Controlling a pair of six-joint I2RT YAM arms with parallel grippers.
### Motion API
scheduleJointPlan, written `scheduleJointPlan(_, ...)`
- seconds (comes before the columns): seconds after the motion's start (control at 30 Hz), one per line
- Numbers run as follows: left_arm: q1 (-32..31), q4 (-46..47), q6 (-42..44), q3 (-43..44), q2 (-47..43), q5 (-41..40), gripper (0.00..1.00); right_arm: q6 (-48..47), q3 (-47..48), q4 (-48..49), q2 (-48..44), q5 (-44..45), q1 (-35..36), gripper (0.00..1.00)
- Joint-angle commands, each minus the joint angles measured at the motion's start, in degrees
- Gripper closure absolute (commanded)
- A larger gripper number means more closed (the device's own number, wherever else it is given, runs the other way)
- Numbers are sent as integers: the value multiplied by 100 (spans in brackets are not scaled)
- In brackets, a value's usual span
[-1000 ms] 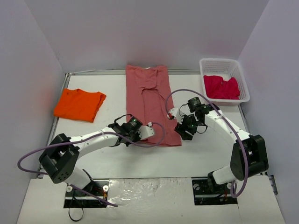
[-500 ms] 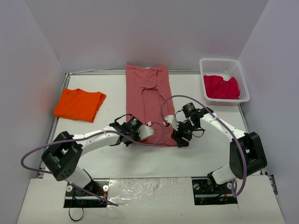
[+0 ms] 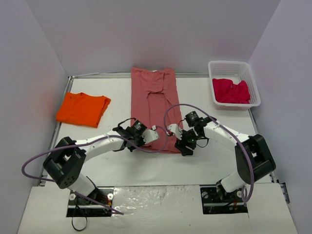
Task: Fold and stack the t-shirts
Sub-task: Grab the bottom of the folded rectangular tshirt with both arms
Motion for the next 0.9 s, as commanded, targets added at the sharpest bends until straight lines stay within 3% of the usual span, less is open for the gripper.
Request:
scheduleJointPlan(0.0,44,106,-98,179,-162,8,98,127,-22,132,320,270,99,44)
scheduleJointPlan(0.27,193,141,-169,135,-337,254,98,276,40,202,760,542,371,50)
scheduleJointPlan(0.5,193,124,-177,127,-355,342,98,479,181,247,1112,692,459,74)
scheduleJointPlan(0.63,193,124,-177,127,-355,333,98,575,189,247,1182,683,485,94)
scheduleJointPlan(0.87,202,71,-142,144,-329,280,98,751,233,194,1096,745,494,100)
